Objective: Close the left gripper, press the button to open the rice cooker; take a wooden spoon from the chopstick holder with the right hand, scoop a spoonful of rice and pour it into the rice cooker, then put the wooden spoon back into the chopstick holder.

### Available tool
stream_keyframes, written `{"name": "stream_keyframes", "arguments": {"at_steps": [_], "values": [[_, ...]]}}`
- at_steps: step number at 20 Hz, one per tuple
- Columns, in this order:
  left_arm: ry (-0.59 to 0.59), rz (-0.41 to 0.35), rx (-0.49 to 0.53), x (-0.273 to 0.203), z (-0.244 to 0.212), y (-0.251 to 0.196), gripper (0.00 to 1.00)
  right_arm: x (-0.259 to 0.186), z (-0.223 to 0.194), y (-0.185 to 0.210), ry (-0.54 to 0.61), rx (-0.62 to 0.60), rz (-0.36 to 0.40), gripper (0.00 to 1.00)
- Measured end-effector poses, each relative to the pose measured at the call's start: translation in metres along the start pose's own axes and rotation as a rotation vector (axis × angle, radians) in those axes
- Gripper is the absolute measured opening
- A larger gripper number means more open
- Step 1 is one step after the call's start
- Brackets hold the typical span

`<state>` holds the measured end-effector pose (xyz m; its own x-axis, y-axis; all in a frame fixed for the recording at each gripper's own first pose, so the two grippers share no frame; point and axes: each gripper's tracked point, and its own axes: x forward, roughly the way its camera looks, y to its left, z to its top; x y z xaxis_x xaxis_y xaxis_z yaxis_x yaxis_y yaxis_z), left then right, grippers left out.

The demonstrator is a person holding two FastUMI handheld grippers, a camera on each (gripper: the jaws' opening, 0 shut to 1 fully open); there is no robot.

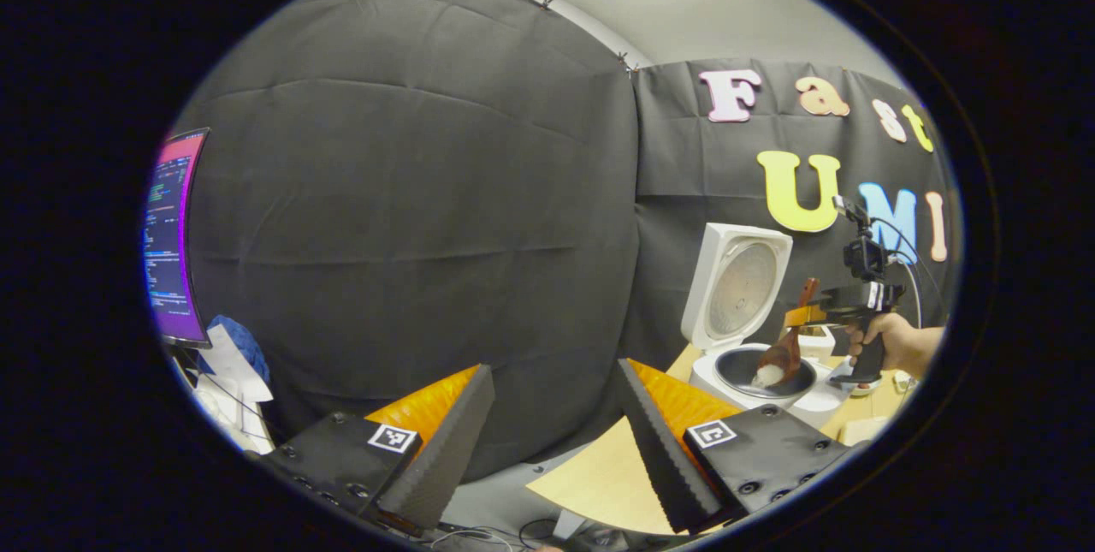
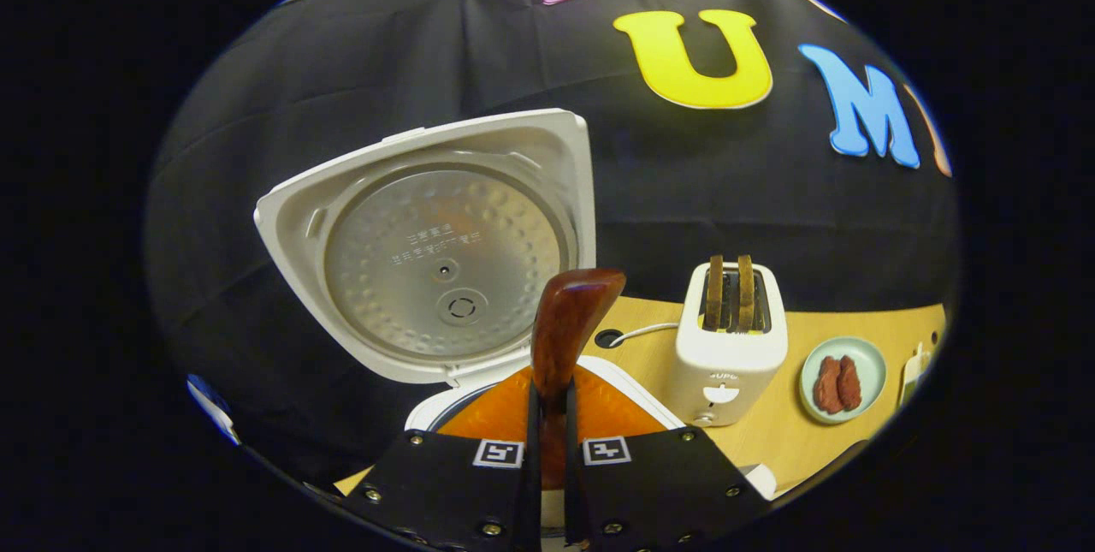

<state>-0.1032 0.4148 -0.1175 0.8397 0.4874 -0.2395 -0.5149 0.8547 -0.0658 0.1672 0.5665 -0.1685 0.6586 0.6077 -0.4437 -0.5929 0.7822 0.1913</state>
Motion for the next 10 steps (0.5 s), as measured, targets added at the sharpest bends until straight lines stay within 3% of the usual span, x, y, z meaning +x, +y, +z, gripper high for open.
{"name": "stream_keyframes", "arguments": {"at_steps": [7, 10], "values": [[-0.009, -0.018, 0.007, 0.005, 0.003, -0.009, 0.99, -0.017, 0.023, 0.002, -0.082, -0.449, -0.062, 0.11], [-0.015, -0.031, 0.006, 0.008, 0.005, -0.016, 0.99, -0.023, 0.024, 0.005, -0.100, -0.549, -0.081, 0.11]]}}
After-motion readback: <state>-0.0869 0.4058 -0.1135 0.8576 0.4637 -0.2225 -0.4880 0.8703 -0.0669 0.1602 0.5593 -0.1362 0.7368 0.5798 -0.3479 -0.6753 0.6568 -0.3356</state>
